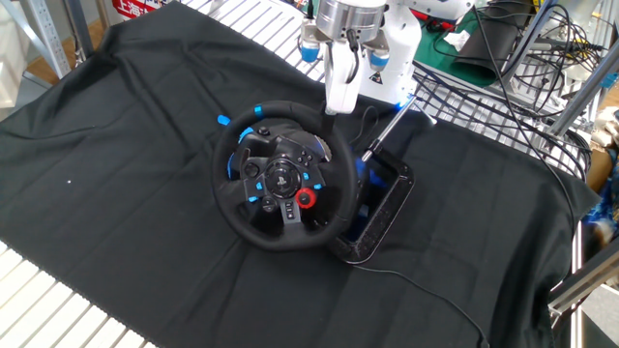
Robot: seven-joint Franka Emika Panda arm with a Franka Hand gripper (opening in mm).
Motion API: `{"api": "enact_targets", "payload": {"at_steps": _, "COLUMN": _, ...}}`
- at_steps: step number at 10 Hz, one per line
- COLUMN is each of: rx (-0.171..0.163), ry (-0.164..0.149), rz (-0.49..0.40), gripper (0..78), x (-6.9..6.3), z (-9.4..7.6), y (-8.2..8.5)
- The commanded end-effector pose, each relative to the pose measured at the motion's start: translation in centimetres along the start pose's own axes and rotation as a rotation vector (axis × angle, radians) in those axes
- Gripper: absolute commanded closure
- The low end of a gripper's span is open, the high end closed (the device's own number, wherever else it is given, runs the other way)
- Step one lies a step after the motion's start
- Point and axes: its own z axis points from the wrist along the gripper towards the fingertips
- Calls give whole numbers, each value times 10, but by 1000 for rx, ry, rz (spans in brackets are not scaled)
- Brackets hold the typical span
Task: Rotate the steering wheel 90 degrees counterclockwise
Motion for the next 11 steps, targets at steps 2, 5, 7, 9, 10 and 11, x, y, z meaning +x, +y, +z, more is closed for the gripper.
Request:
{"api": "enact_targets", "payload": {"at_steps": 2, "rx": -18, "ry": -24, "rz": -11, "gripper": 764, "x": -14, "z": 9, "y": -3}}
{"api": "enact_targets", "payload": {"at_steps": 5, "rx": -29, "ry": -10, "rz": -34, "gripper": 764, "x": -15, "z": 10, "y": -3}}
{"api": "enact_targets", "payload": {"at_steps": 7, "rx": -48, "ry": -2, "rz": -44, "gripper": 764, "x": -16, "z": 9, "y": -3}}
{"api": "enact_targets", "payload": {"at_steps": 9, "rx": -49, "ry": -1, "rz": -31, "gripper": 764, "x": -16, "z": 8, "y": -3}}
{"api": "enact_targets", "payload": {"at_steps": 10, "rx": -45, "ry": -4, "rz": -19, "gripper": 764, "x": -16, "z": 7, "y": -4}}
{"api": "enact_targets", "payload": {"at_steps": 11, "rx": -42, "ry": 1, "rz": -20, "gripper": 764, "x": -16, "z": 5, "y": -4}}
